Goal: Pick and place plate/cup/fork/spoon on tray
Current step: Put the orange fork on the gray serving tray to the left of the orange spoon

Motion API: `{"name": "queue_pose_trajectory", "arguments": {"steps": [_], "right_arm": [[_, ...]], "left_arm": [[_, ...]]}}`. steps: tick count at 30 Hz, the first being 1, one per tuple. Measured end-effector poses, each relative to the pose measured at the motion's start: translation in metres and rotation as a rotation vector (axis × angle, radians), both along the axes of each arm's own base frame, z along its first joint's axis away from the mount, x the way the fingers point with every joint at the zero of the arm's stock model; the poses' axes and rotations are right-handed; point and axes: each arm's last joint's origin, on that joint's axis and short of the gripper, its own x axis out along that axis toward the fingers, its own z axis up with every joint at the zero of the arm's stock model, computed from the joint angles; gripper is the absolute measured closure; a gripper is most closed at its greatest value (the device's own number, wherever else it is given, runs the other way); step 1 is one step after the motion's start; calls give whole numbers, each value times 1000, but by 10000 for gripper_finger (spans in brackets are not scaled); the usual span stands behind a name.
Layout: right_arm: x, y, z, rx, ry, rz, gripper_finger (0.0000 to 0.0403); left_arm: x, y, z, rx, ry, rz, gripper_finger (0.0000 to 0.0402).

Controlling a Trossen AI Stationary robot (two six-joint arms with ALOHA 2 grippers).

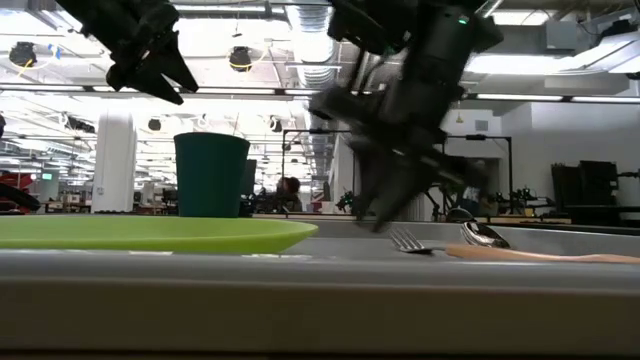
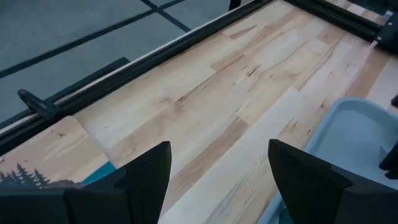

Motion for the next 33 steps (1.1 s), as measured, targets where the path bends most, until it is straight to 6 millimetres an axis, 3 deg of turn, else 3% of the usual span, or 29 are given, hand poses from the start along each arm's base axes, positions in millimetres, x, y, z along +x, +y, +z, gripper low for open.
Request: {"name": "queue_pose_trajectory", "arguments": {"steps": [13, 16, 23, 28, 33], "right_arm": [[-3, 0, -2, -18, 32, 22, 305], [-3, 0, 6, -33, 50, 47, 305], [-21, -5, 31, -173, 293, 137, 312], [-36, -8, 29, -201, 462, 203, 319], [-39, -9, 24, -213, 526, 193, 336]], "left_arm": [[1, 0, 1, -10, -18, 8, 145], [2, 0, 2, -6, -41, 8, 145], [3, 0, 4, 8, -45, -3, 145], [2, 0, 3, 10, -40, -6, 145], [3, 0, 4, 10, -42, -6, 145]]}}
